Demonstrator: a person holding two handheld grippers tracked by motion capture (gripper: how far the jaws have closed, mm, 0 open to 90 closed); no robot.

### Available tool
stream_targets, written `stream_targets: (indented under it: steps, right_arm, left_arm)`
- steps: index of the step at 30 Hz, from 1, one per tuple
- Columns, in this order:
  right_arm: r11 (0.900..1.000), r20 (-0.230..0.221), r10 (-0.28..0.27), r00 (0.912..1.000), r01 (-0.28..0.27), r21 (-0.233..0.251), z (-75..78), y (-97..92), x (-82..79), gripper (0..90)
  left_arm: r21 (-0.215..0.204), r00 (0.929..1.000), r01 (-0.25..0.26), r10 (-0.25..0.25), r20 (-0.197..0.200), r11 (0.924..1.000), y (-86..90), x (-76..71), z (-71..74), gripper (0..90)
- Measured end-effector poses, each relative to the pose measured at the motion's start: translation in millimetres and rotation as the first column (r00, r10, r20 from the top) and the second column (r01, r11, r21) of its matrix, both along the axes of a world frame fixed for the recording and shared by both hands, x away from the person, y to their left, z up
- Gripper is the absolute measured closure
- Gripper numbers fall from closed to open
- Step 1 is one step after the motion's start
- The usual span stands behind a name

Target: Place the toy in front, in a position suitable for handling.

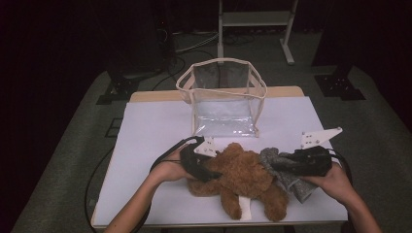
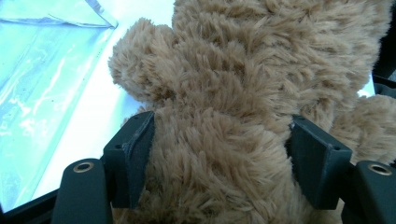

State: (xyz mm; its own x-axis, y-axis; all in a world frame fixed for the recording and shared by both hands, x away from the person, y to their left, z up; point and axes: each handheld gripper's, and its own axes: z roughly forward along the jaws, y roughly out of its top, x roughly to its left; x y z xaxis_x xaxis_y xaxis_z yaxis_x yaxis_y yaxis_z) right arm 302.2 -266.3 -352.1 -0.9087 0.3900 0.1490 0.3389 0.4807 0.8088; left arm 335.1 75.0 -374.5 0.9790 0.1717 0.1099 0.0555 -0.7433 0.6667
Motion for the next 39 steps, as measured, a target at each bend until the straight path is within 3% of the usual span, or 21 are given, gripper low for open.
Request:
stream_targets:
  steps: [7,11,13,17,21,23,26,30,36,39]
  right_arm:
    - [0.9943,0.061,0.103,0.9928,-0.101,-0.033,24.1,44.6,1.8,73.8]
    - [0.9829,0.074,0.146,0.9865,-0.136,-0.124,19.9,68.5,7.0,73.8]
    - [0.9778,0.071,0.137,0.988,-0.124,-0.169,12.2,70.7,10.6,73.8]
    - [0.9883,0.029,0.088,0.9957,-0.084,-0.127,2.3,54.1,18.1,74.0]
    - [0.994,0.01,0.049,0.9987,-0.048,-0.098,-3.1,39.4,24.7,73.9]
    - [0.9942,0.009,0.043,0.9991,-0.042,-0.1,-2.9,38.0,27.8,73.9]
    - [0.9914,0.016,0.043,0.9989,-0.041,-0.125,2.1,45.5,29.7,73.9]
    - [0.982,0.06,0.094,0.9938,-0.083,-0.17,12.4,67.9,26.2,73.9]
    - [0.9614,0.072,0.176,0.9817,-0.156,-0.227,11.8,104.1,26.2,73.8]
    - [0.9624,0.06,0.167,0.9841,-0.149,-0.227,7.8,103.8,29.3,74.1]
  left_arm:
    - [0.008,0.9999,-0.017,0.017,-0.001,0.9998,-5.4,5.2,1.5,28.3]
    - [-0.005,1.0,-0.009,0.009,0.001,0.9999,-2.2,4.3,2.4,27.2]
    - [-0.044,0.9999,-0.007,0.006,-0.013,0.999,4.5,3.7,3.0,26.2]
    - [-0.111,0.9996,-0.018,0.016,-0.024,0.9937,20.5,2.5,10.3,25.4]
    - [-0.108,0.9987,-0.051,0.052,-0.003,0.9928,39.4,-0.4,17.4,23.8]
    - [-0.096,0.9977,-0.068,0.067,-0.015,0.993,46.9,-1.2,14.1,24.3]
    - [-0.093,0.9975,-0.055,0.051,-0.05,0.9942,47.6,-0.8,3.2,30.9]
    - [-0.107,0.9963,-0.054,0.046,-0.073,0.9928,38.4,0.9,-5.8,31.1]
    - [-0.08,0.9989,-0.033,0.03,-0.036,0.9962,26.1,1.0,-0.2,30.4]
    - [-0.104,0.9988,-0.039,0.035,-0.034,0.9938,31.8,0.1,0.8,28.4]
